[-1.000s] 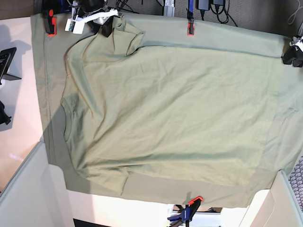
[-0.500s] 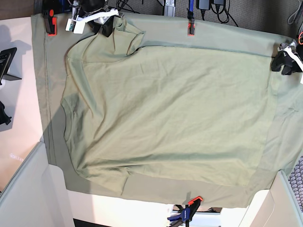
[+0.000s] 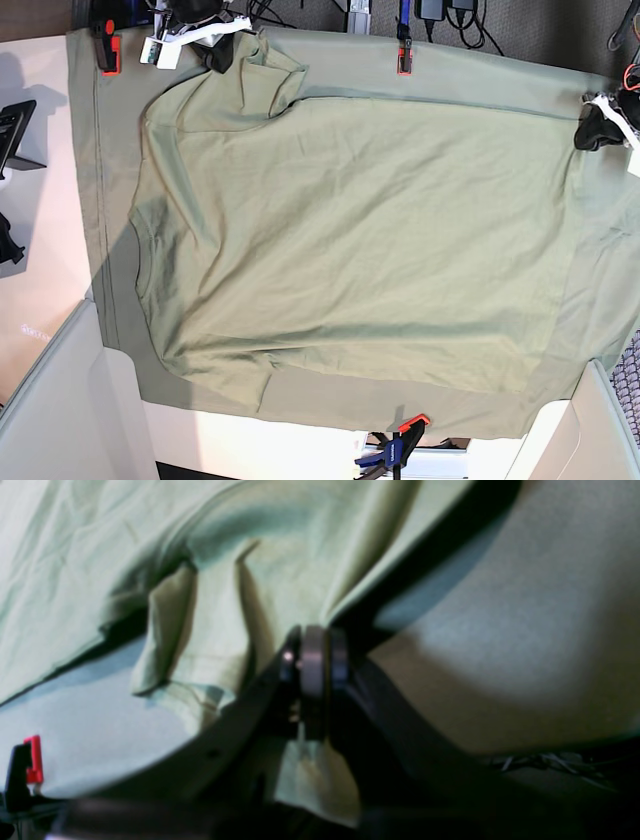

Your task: Fold the T-shirt properly

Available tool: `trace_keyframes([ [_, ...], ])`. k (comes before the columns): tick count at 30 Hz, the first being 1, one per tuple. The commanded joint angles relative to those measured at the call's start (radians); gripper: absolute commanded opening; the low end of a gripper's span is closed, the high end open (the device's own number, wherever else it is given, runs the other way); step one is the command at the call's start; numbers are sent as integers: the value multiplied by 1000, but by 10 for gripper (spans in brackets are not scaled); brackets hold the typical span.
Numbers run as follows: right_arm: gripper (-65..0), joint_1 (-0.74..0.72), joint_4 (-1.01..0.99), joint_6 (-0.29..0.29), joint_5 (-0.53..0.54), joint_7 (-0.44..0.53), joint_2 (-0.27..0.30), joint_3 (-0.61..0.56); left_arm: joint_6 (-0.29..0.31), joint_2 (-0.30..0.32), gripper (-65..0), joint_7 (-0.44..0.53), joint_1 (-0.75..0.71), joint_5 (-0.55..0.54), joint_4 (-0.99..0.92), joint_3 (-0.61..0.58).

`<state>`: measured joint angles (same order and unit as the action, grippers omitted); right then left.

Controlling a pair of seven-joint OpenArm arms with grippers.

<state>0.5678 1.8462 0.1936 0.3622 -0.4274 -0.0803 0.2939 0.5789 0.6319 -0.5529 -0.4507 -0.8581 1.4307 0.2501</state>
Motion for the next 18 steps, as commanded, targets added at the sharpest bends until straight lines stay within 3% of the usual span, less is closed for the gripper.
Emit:
trace_keyframes([
  [1, -650, 6, 13, 5, 4, 12, 3, 0, -3, 17, -650, -32, -3, 40, 3, 6],
  [4, -650, 6, 28, 17, 5, -7, 6, 11, 119, 18, -650, -31, -3, 13, 3, 48],
  [8, -650, 6, 89, 31, 95, -49, 17, 86, 119, 45, -650, -59, -7, -96, 3, 121],
  [13, -650, -61, 154, 73, 216, -49, 24, 200, 119, 66, -650, -49, 26, -124, 3, 128],
  [18, -650, -203, 149, 72, 186, -49, 37, 198, 119, 64, -650, -17, 132, -81, -4, 128],
])
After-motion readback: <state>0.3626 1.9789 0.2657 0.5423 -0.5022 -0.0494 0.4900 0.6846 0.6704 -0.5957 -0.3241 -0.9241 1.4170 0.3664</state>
